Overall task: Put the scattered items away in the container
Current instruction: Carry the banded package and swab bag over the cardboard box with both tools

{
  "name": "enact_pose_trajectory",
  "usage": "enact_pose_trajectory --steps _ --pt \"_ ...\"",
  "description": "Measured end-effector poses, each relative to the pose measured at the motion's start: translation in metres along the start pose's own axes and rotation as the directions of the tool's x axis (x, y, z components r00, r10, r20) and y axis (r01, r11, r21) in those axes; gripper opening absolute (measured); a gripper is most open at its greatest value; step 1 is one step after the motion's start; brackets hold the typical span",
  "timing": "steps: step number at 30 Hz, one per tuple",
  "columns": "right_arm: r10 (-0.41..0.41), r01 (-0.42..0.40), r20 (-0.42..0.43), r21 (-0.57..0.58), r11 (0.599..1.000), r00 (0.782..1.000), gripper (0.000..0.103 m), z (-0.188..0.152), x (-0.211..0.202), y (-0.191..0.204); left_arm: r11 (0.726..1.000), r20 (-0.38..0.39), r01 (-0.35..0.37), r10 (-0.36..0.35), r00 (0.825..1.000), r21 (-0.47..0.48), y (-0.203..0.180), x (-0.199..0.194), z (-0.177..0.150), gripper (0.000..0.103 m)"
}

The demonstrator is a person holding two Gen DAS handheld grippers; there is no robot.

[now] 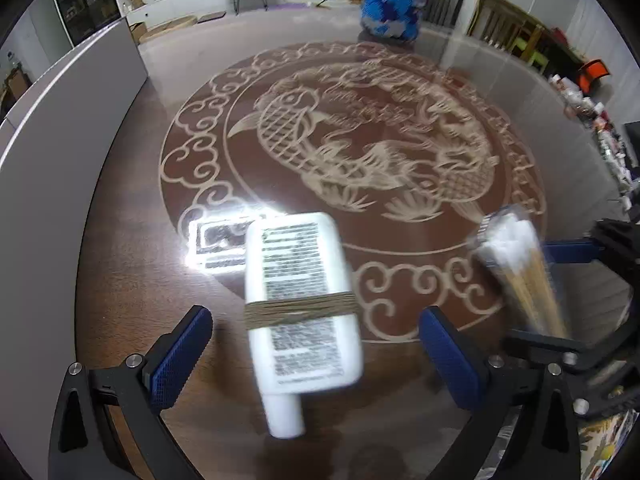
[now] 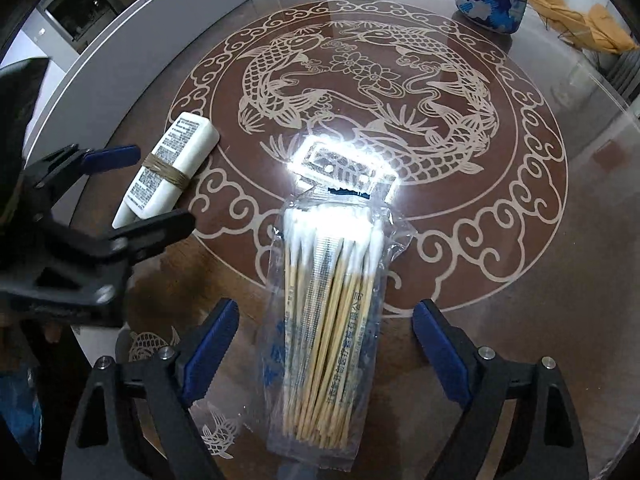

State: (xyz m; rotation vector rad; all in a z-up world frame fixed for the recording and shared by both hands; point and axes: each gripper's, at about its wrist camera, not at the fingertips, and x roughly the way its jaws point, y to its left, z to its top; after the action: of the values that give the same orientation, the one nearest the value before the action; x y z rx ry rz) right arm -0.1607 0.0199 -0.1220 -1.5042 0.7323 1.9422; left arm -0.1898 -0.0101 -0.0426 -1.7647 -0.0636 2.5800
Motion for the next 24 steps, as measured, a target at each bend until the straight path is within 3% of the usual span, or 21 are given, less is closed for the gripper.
enact_pose_trajectory --steps 5,12,14,16,24 --pt "-0.019 0.019 -0.011 -0.038 0.999 1.000 0.089 0.000 -0.001 0.003 1.000 0.008 -0.003 0.003 1.000 -0.029 0.007 0.006 0.000 0.103" --pt "-0.065 0.061 -0.071 -0.059 0.996 0.995 0.093 0.007 0.001 0.007 1.000 -0.019 -0.028 0.028 0.999 0.009 0.002 0.010 0.005 0.103" --pt "-0.088 0.080 -0.116 -0.075 0.994 0.989 0.103 0.010 0.007 0.011 1.000 -0.028 -0.028 0.028 0.999 0.011 0.002 0.010 0.006 0.103" --pt "-0.131 0.116 -0.150 -0.104 0.988 0.980 0.103 0.012 0.011 0.016 1.000 -0.042 -0.027 0.027 0.999 0.009 0.001 0.011 0.008 0.103" --pt "-0.138 0.126 -0.250 -0.063 0.990 0.958 0.103 0.030 0.016 0.012 1.000 -0.137 -0.025 0.027 0.990 0.017 0.000 0.016 0.023 0.103"
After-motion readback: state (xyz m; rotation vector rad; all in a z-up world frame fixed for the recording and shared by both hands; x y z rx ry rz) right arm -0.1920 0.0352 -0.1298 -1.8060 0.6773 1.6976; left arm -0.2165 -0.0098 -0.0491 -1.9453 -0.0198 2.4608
